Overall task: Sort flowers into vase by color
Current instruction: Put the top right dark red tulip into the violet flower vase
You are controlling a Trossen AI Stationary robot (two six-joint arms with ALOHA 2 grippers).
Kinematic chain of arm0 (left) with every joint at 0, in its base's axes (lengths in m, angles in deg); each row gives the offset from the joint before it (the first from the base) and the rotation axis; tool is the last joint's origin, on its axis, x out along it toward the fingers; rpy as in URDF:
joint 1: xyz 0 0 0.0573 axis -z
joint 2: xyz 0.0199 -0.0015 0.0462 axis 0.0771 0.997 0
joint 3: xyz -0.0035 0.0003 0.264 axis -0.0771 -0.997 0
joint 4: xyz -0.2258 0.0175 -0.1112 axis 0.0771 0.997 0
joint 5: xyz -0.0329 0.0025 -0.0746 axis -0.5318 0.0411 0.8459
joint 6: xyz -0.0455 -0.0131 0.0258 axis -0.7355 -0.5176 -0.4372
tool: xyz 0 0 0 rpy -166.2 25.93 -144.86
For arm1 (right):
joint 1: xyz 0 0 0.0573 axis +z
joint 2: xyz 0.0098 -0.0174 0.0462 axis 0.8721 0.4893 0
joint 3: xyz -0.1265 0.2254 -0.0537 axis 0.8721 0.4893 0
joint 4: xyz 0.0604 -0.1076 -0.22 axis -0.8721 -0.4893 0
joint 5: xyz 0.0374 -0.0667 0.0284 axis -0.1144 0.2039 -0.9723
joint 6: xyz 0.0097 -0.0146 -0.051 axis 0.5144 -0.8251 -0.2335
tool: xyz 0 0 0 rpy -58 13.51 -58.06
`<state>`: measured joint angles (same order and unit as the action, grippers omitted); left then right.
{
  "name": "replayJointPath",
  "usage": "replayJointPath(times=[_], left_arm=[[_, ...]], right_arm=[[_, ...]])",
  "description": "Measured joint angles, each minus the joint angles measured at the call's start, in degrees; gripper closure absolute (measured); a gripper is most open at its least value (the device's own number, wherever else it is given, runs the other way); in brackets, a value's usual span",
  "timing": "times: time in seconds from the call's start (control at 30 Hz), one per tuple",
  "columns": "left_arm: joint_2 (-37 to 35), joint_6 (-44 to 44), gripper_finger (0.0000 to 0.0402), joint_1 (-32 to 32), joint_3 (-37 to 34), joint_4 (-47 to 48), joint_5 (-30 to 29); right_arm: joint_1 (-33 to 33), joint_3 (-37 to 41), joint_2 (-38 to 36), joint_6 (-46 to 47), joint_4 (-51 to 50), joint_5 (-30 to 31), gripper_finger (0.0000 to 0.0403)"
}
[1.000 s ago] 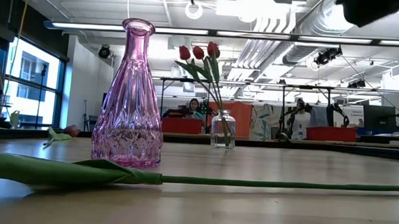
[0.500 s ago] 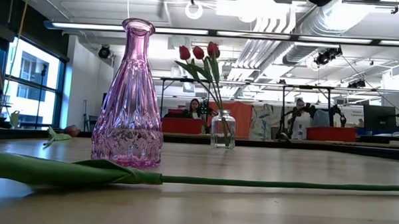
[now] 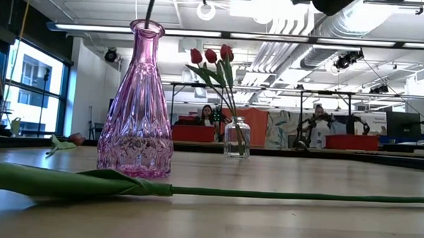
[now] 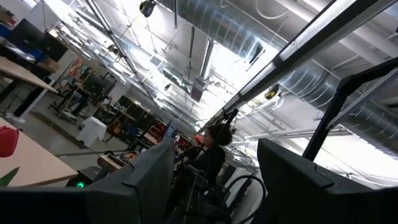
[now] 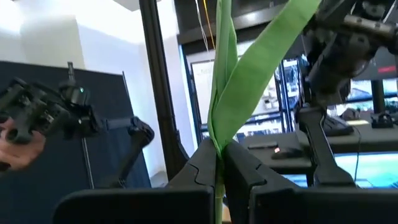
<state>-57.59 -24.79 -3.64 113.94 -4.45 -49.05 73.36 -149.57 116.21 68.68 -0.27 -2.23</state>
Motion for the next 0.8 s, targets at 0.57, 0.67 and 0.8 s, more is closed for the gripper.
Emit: replayJointPath(times=[0.57,0.67,0.8], left_arm=[[-0.1,0.4,0.0186,0.0,0.0,0.0,0.0],[-0.1,0.0,0.0186,0.0,0.0,0.0,0.0],[-0.1,-0.2,0.0186,0.0,0.0,0.0,-0.2]], right_arm=[[-0.4,0.0,0.0,9.2,-5.3,-0.2,0.0359],[-0.8,0.0,0.0,15.1,-7.0,0.0,0.0333],[-1.1,0.0,0.0,18.6,-8.7,0.1,0.0272]])
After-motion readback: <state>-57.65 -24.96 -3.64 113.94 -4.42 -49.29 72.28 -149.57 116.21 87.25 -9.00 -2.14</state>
